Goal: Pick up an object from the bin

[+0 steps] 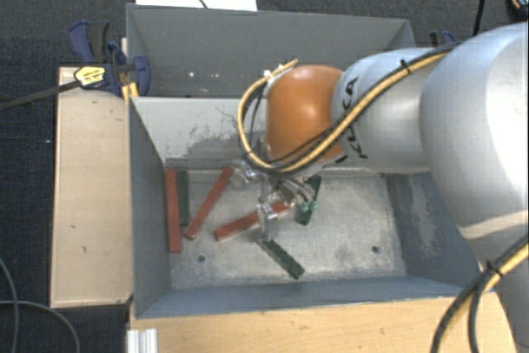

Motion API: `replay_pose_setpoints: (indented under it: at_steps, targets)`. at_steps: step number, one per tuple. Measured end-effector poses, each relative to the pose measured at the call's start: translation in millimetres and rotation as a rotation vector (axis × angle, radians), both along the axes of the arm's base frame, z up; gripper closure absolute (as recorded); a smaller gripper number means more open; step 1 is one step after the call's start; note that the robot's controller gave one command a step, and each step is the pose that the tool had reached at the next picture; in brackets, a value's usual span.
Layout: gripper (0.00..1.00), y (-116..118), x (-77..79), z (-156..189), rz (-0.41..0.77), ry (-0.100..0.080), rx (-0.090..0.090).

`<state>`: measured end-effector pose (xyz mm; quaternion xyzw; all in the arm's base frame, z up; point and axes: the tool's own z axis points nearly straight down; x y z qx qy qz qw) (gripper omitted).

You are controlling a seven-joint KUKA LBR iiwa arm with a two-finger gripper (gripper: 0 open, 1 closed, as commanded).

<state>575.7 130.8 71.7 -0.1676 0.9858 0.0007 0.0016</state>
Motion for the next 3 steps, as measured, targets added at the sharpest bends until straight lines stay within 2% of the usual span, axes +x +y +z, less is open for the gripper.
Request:
replay_pose_setpoints:
  at_steps: [1,2,3]
  targets:
    - [1.0,0,-0.6,-1,-0.003,0.002,0.0]
    - [1.0,9,-13.8,115,0.273,-0.006,-0.001]
    - [1.0,-8,0.0,206,0.278,-0.01,-0.002]
